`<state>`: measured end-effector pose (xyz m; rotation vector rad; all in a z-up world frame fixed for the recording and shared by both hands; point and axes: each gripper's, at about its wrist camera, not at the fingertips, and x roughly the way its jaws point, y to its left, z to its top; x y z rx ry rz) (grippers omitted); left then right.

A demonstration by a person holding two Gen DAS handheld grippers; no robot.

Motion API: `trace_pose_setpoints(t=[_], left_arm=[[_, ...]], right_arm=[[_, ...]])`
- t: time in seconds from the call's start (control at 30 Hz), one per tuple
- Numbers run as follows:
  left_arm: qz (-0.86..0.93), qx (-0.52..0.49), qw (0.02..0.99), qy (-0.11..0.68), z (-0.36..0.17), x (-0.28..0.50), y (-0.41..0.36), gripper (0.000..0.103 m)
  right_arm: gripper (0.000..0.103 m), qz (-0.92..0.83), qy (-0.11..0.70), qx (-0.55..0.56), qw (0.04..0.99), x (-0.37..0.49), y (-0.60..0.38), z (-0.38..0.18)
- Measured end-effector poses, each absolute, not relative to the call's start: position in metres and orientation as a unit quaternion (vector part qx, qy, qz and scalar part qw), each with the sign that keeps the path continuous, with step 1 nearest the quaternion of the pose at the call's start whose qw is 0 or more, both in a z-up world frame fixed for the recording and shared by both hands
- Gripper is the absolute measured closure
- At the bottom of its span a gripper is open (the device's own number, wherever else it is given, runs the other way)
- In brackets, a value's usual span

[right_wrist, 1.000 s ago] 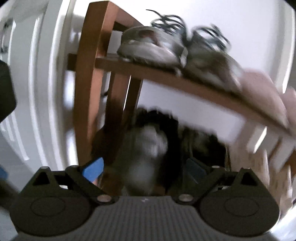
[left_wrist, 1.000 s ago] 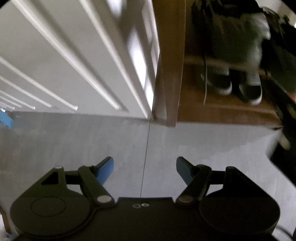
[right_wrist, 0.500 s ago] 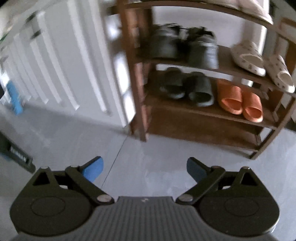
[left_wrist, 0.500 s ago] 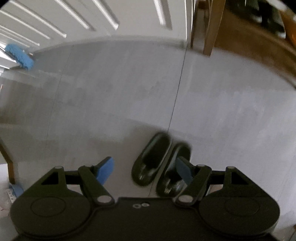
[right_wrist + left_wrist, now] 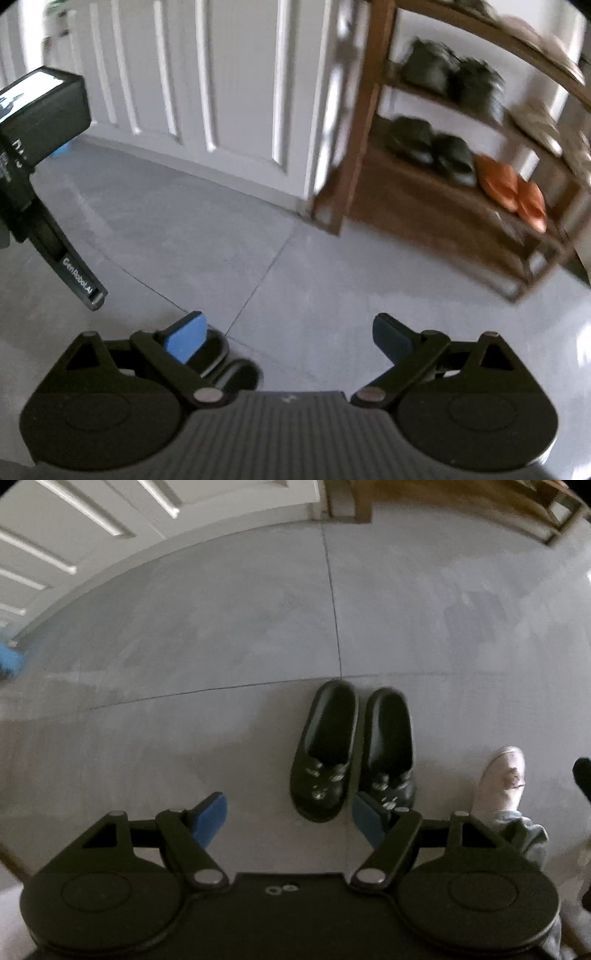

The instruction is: Organize scattered shoes

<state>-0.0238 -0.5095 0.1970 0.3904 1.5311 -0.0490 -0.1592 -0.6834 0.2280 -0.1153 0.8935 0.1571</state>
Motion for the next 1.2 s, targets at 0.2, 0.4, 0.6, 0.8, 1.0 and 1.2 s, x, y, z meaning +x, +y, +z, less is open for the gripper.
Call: trace_pose_setpoints(t=[0.2,0.4,0.6,0.8,1.0,1.2], left_arm=[[-0.043,0.202,0.702,0.681,0.18,-0.054,-0.48,0.028],[-0.028,0.186,0.709,0.679,0.167,-0.064,-0.456,0.028],[-0.03,0.172,0.724,0.667,0.158,-0.07,-0.434,0.028],[-0.075,0.201,0.723,0.657,0.121,-0.073,-0.428,0.028],[-0.091,0.227,0.723,0.646,0.072,-0.082,-0.428,0.028],[-0.123,0.229,0.729,0.634,0.014,-0.085,-0.428,0.028]], right_arm=[[0.005,0.03,0.454,-0.042,0.889,-0.213,-0.615,0.22],[0.005,0.008,0.468,0.021,0.883,-0.246,-0.583,0.208],[0.005,-0.031,0.477,0.019,0.878,-0.264,-0.554,0.179],[0.005,-0.087,0.471,0.054,0.876,-0.279,-0.534,0.146],[0.005,-0.139,0.436,0.085,0.885,-0.299,-0.503,0.071],[0.005,-0.122,0.434,0.064,0.89,-0.303,-0.48,-0.022]])
